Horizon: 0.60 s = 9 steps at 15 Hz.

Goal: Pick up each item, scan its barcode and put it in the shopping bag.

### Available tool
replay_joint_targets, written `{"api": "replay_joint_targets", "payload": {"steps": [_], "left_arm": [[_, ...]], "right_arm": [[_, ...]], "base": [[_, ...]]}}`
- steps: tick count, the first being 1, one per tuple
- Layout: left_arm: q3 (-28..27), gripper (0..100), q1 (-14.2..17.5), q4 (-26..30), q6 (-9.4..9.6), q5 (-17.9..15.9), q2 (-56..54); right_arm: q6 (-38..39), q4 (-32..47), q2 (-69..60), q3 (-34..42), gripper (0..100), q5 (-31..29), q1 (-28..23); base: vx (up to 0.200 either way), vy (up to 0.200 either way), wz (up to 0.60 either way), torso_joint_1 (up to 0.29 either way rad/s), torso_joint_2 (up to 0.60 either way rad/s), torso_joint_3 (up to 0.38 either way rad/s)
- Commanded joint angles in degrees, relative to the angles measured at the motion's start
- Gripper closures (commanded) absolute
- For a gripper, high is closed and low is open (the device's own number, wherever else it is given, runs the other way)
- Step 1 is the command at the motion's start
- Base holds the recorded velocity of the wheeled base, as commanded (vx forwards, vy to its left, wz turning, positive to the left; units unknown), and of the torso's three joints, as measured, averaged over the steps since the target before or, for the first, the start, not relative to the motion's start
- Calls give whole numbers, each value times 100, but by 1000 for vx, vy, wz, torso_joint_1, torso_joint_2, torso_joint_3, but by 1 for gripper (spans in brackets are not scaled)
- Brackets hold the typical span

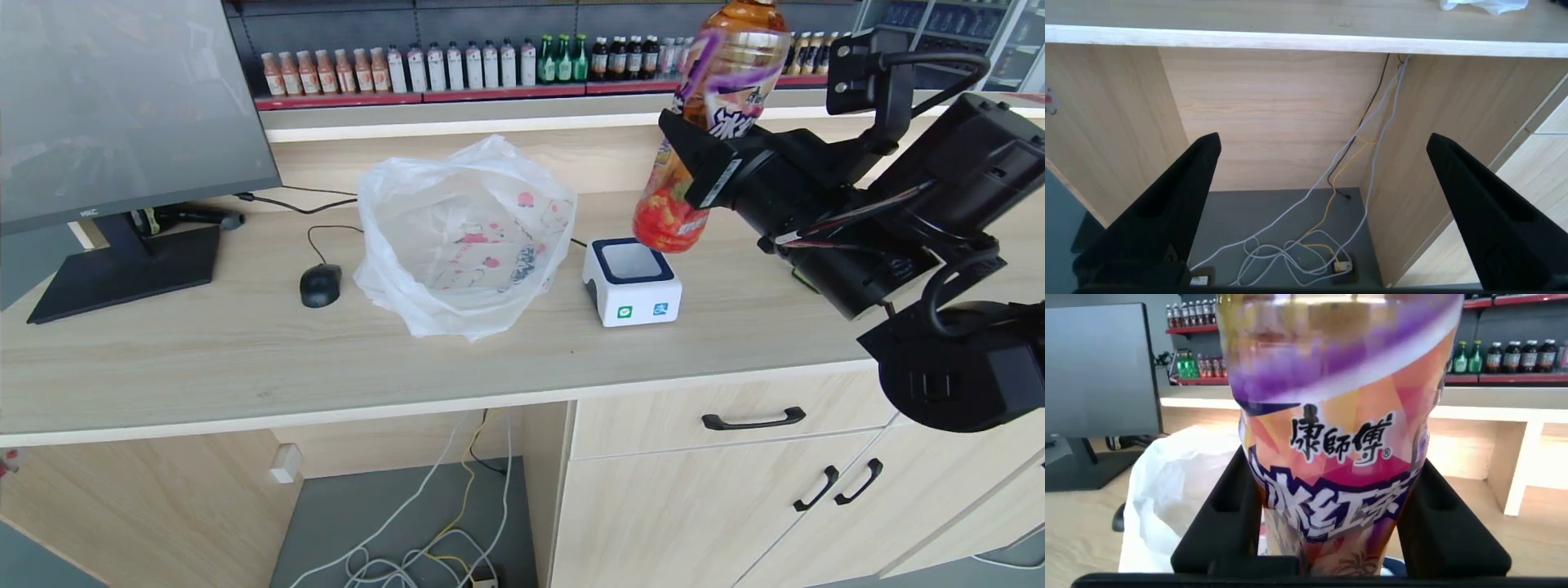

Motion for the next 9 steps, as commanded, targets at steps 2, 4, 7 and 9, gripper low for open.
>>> {"api": "replay_joint_targets", "payload": {"steps": [2, 4, 7, 9], "left_arm": [[0, 0, 0, 0, -4, 0, -2], [0, 0, 0, 0, -4, 0, -2], [0, 0, 0, 0, -21, 0, -2], [0, 0, 0, 0, -30, 0, -2]], "right_arm": [[-2, -4, 65, 12, 100, 33, 6], [-20, -13, 74, 12, 100, 165, -3], [-20, -57, 144, 3, 100, 174, -3], [-20, -65, 171, 3, 100, 174, -21]], "base": [[0, 200, 0, 7, 10, 0], [0, 200, 0, -2, 0, 2], [0, 200, 0, 4, 2, 4], [0, 200, 0, 7, 2, 5]]}}
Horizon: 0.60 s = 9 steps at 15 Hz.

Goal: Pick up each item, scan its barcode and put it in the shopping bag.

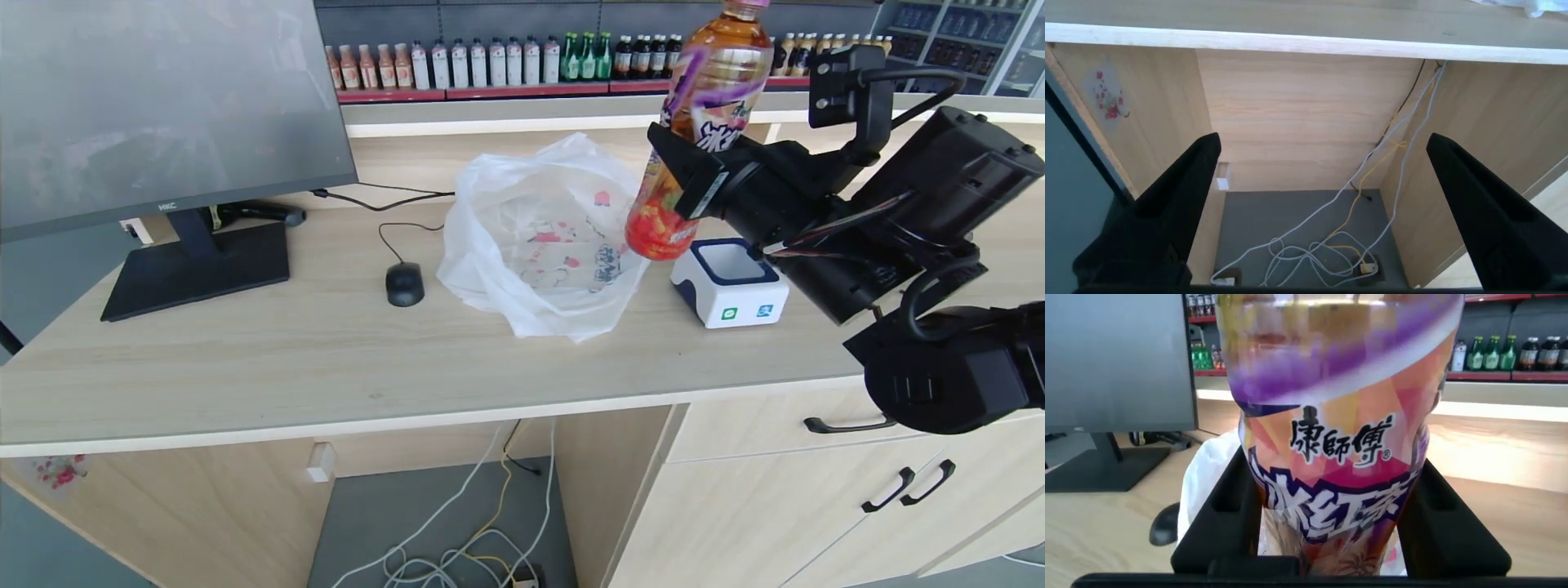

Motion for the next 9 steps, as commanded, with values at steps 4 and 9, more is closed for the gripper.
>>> {"api": "replay_joint_targets", "payload": {"steps": [4, 9], "left_arm": [[0, 0, 5, 0, 24, 0, -2], [0, 0, 5, 0, 24, 0, -2]], "right_arm": [[-1, -9, 94, -23, 100, 0, -17], [-1, -44, 305, -199, 100, -9, -17]], "base": [[0, 100, 0, -1, 2, 1], [0, 0, 0, 0, 0, 0]]}}
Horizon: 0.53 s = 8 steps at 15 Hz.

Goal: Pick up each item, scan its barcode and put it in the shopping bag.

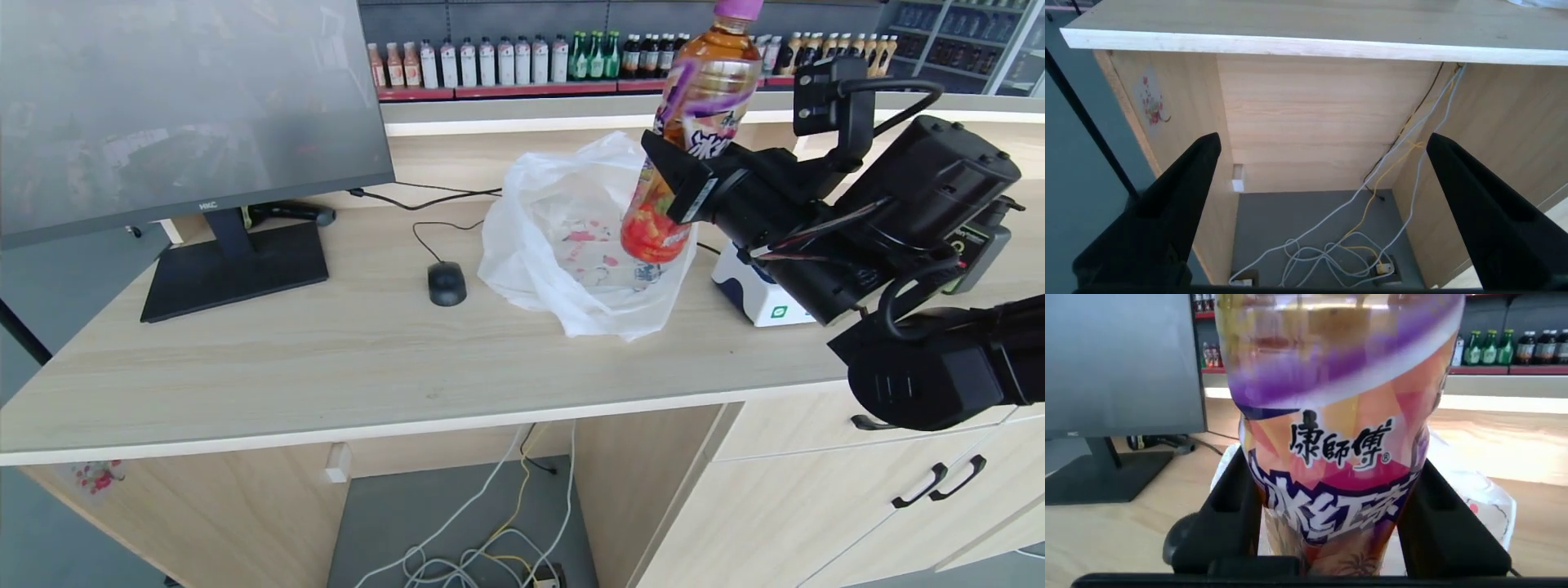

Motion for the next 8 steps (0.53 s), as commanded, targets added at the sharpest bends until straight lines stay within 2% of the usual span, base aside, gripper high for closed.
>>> {"api": "replay_joint_targets", "payload": {"steps": [1, 4, 8], "left_arm": [[0, 0, 0, 0, -1, 0, -2], [0, 0, 0, 0, -1, 0, -2], [0, 0, -9, 0, -1, 0, -2]], "right_arm": [[-1, -11, 216, -180, 100, 4, -8], [-1, 15, 568, -654, 100, -4, -43], [7, 429, 1113, -1463, 100, 13, -192]], "base": [[0, 0, 0, 0, 0, 0], [0, 0, 0, 0, 0, 0], [0, 0, 0, 0, 0, 0]]}}
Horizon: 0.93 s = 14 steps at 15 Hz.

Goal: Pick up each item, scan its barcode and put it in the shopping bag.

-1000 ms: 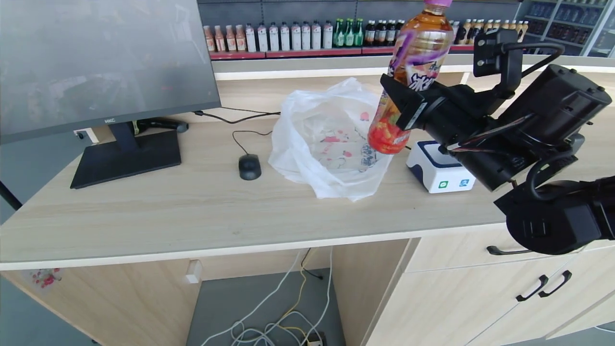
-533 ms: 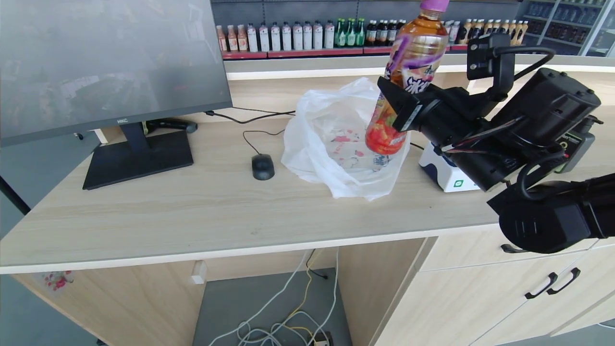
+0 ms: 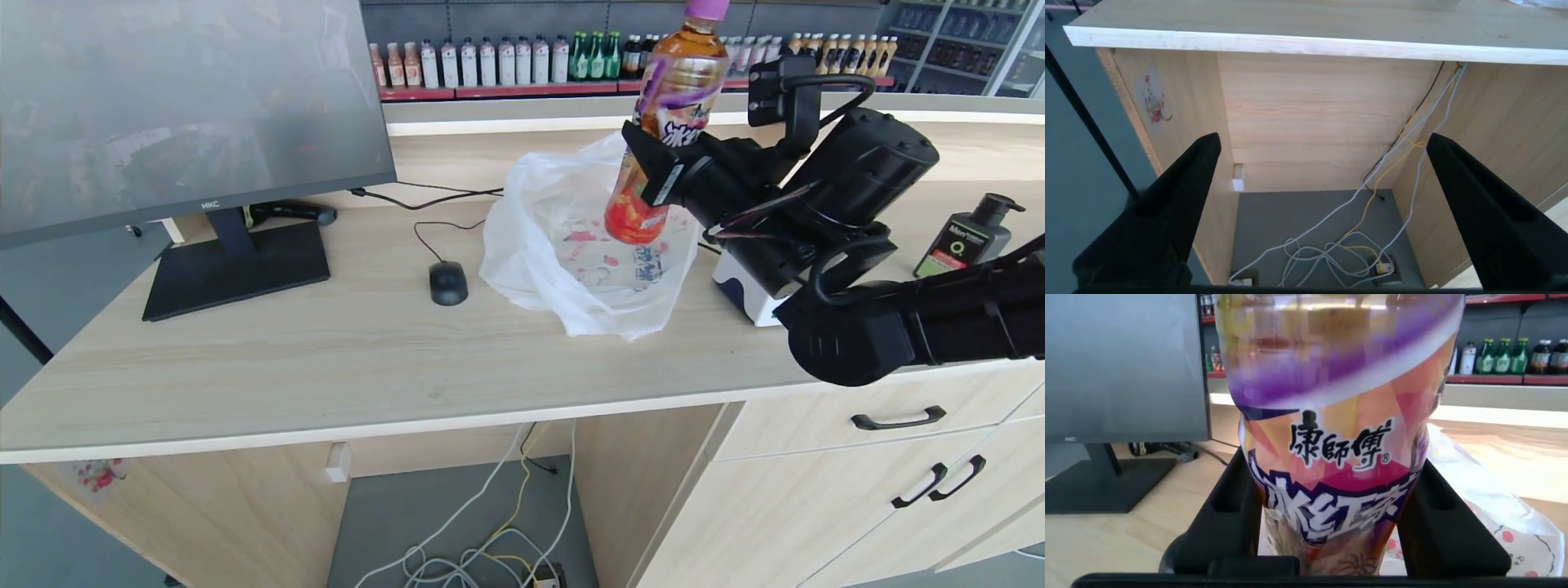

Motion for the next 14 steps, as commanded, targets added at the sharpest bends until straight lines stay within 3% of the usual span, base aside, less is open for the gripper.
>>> {"api": "replay_joint_targets", "payload": {"steps": [1, 4, 10, 14], "left_arm": [[0, 0, 5, 0, -1, 0, -2], [0, 0, 5, 0, -1, 0, -2], [0, 0, -4, 0, -1, 0, -2], [0, 0, 5, 0, -1, 0, -2]], "right_arm": [[11, 162, 493, -386, 100, 19, -132], [20, 206, 818, -773, 100, 63, -264], [20, 1033, 1548, -2241, 100, 72, -290], [20, 1182, 1715, -2452, 100, 72, -290]], "base": [[0, 0, 0, 0, 0, 0], [0, 0, 0, 0, 0, 0], [0, 0, 0, 0, 0, 0], [0, 0, 0, 0, 0, 0]]}}
